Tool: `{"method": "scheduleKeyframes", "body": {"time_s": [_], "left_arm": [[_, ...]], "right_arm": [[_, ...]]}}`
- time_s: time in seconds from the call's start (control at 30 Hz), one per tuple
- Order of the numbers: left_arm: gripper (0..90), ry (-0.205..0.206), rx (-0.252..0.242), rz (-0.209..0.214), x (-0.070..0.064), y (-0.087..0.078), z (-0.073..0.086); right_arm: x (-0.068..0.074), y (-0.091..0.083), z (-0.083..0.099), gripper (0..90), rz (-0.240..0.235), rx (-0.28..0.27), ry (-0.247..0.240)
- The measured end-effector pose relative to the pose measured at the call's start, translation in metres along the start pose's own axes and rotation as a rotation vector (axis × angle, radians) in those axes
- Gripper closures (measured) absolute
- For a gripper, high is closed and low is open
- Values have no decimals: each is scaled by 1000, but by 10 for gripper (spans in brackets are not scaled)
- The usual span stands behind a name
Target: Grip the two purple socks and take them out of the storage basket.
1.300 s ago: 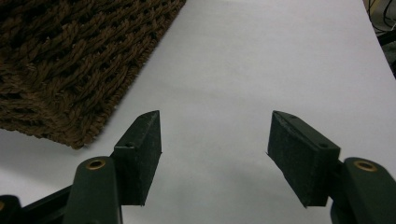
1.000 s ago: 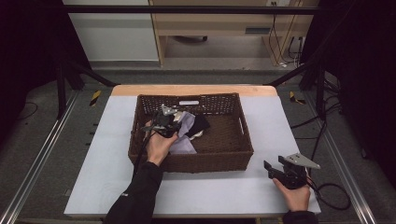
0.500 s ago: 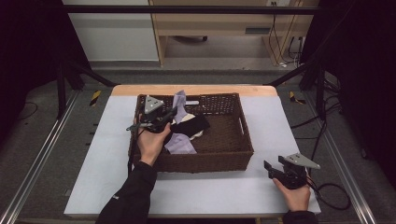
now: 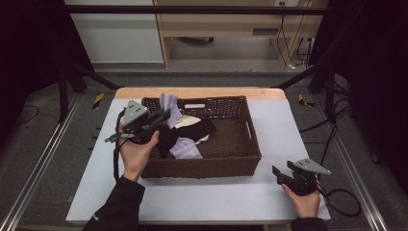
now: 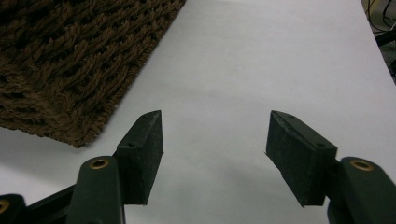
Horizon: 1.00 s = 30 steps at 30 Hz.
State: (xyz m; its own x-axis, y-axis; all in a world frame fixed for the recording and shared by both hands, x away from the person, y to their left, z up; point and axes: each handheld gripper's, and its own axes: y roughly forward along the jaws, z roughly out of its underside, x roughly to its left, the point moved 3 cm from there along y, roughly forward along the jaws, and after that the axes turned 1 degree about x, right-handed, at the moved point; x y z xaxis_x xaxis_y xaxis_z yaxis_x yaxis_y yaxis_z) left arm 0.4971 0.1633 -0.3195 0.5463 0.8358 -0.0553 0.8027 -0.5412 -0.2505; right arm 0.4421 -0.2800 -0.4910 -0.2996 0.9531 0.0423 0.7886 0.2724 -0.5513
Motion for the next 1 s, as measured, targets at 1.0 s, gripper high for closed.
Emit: {"method": "scheduleKeyframes", "body": {"time_s": [1.0], "left_arm": [[829, -122, 20, -192, 93, -90, 60]], "right_arm": [[1, 0, 1, 368, 3, 4, -1]]}}
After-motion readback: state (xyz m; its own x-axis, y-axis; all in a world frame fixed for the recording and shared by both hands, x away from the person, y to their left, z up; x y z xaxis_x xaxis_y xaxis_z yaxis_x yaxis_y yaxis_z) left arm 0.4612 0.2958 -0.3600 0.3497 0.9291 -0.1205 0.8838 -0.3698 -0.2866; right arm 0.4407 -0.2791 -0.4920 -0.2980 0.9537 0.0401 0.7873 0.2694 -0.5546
